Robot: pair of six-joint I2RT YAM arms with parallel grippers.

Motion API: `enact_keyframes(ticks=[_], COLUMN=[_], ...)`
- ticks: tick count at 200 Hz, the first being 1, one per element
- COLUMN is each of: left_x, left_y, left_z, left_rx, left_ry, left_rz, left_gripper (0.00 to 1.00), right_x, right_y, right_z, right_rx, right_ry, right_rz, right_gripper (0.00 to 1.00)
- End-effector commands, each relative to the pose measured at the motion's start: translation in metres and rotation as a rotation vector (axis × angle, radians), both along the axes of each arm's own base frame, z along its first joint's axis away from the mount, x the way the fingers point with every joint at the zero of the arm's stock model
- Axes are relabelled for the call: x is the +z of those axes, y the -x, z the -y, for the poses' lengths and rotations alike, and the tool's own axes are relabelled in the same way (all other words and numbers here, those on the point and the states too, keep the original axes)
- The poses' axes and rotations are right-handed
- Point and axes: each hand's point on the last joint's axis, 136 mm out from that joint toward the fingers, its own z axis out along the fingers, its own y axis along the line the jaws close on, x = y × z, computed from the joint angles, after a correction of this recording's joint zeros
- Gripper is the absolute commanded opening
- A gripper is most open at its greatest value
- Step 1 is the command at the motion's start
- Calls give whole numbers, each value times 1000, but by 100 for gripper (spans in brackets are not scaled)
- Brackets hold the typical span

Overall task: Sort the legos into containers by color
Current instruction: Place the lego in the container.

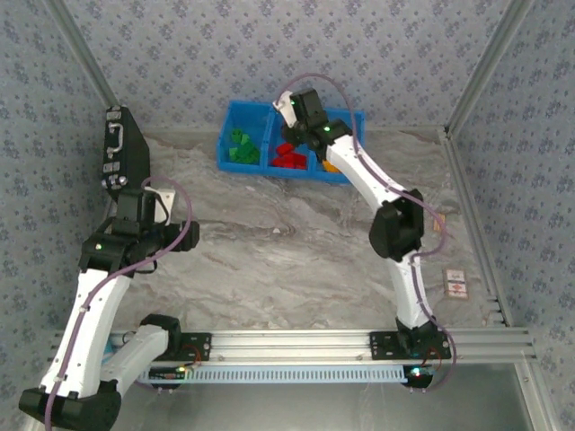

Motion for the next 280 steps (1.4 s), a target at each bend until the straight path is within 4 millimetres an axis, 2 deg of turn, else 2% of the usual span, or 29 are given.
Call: enact_keyframes(ticks=[1,23,55,60,66,73,93,122,145,157,170,192,201,206,212,230,250,251,252,253,257,280], left_x=[3,7,14,16,16,16,14,13,14,15,25,38,40,42,43,40,22,21,19,17,11,-29], left_y=[0,-1,-5,-6,-7,-9,-14,-24,-37,-48,-67,-94,-99,-101,-103,-107,-109,-109,-109,-110,-110,-117], left_z=[6,9,11,12,13,14,16,18,13,7,-6,-30,-44,-51,-55,-66,-79,-80,-80,-80,-81,-72], left_rx=[-10,-18,-27,-31,-34,-37,-54,-68,-26,19,107,210,271,302,315,345,406,409,410,410,410,357], left_ry=[51,69,88,92,96,98,83,69,61,50,23,-82,-149,-177,-207,-290,-277,-272,-268,-264,-243,-102], left_rz=[27,58,125,132,134,132,121,110,156,209,323,529,580,601,613,612,624,625,626,627,635,661], left_gripper=[86,86,88,90,99,100,100,100,100,100,100,100,100,100,100,100,100,100,100,100,100,100], right_x=[-14,-38,-77,-82,-90,-97,-110,-114,-102,-88,-68,-31,-12,-9,3,23,34,39,34,39,39,25], right_y=[-35,-60,-75,-76,-78,-79,-81,-79,-75,-71,-63,-37,-24,-16,-5,26,62,65,65,68,72,103], right_z=[-10,-9,-10,-10,-11,-11,-11,-11,-11,-12,-14,-18,-17,-16,-13,6,34,36,37,40,46,90], right_rx=[6,-19,12,16,21,25,24,23,29,44,69,128,146,153,165,153,105,103,99,94,75,-56], right_ry=[7,-22,-123,-118,-112,-108,-105,-96,-105,-111,-113,-126,-132,-132,-138,-139,-141,-145,-141,-144,-144,-167], right_rz=[46,37,-23,-26,-30,-36,-50,-56,-48,-33,-15,16,36,33,42,45,57,66,58,67,67,28], right_gripper=[33,33,33,33,33,33,37,50,59,63,70,82,92,98,99,99,99,99,99,99,99,99])
